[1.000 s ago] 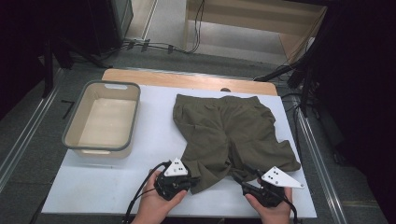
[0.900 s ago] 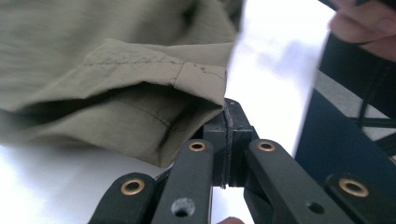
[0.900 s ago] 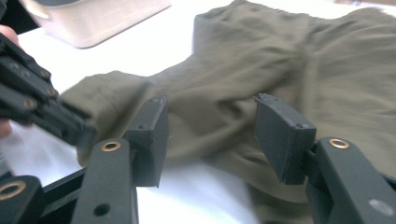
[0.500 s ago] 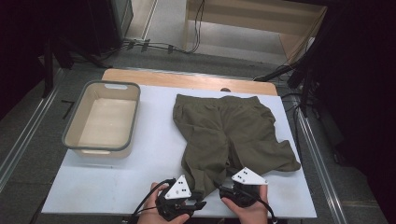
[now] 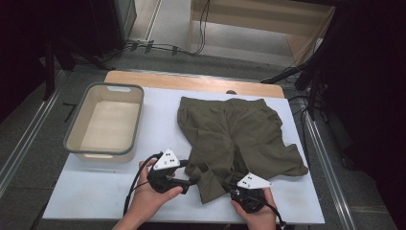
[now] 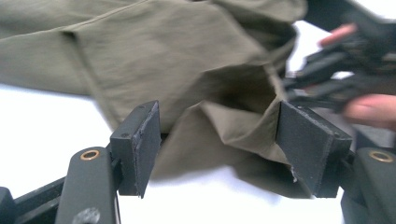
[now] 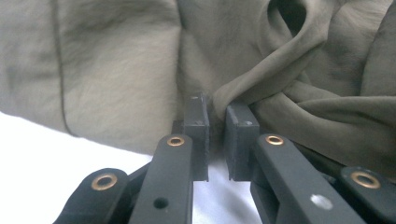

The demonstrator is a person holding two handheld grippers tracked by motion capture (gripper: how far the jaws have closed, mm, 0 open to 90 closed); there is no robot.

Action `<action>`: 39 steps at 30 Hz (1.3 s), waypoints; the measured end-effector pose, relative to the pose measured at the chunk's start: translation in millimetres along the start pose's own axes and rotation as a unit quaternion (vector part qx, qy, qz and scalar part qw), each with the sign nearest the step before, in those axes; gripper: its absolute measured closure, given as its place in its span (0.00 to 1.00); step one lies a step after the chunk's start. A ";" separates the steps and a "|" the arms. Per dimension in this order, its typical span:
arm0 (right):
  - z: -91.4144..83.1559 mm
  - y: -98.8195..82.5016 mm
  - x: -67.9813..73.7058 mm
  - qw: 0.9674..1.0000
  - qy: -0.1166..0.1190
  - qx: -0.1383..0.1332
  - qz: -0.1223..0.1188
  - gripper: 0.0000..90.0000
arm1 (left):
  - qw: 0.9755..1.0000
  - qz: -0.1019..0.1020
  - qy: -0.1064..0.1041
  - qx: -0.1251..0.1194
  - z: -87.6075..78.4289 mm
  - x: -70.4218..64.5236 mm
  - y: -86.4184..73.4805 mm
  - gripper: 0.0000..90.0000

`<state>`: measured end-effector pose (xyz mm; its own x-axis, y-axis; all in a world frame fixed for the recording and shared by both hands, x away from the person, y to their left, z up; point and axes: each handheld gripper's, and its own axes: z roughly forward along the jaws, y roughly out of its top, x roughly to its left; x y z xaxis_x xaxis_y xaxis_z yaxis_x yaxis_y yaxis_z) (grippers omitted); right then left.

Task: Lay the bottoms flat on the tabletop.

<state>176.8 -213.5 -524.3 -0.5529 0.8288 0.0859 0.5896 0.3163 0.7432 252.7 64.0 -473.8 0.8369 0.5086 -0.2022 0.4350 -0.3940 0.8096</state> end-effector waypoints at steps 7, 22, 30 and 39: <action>-1.1 -1.7 -1.5 1.000 -0.003 -0.002 -0.002 0.89 | 0.999 -0.023 0.023 0.007 26.1 29.0 10.6 0.34; -1.0 -2.4 -0.3 1.000 -0.003 -0.004 -0.006 0.90 | 0.993 -0.052 0.081 0.063 68.0 41.2 10.3 0.39; -0.8 -2.3 -0.5 1.000 -0.002 -0.003 -0.006 0.90 | 0.992 -0.044 0.080 0.086 66.8 33.0 9.8 0.79; -1.1 -2.4 -3.4 1.000 0.007 -0.004 0.001 0.91 | 0.994 -0.038 0.034 0.097 52.0 19.5 -3.6 0.97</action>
<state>176.6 -217.6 -525.6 -0.5599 0.8228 0.0968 0.5863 0.3109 0.7481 284.7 35.5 -509.3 0.7780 0.5900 -0.2159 0.5576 -0.4901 0.6699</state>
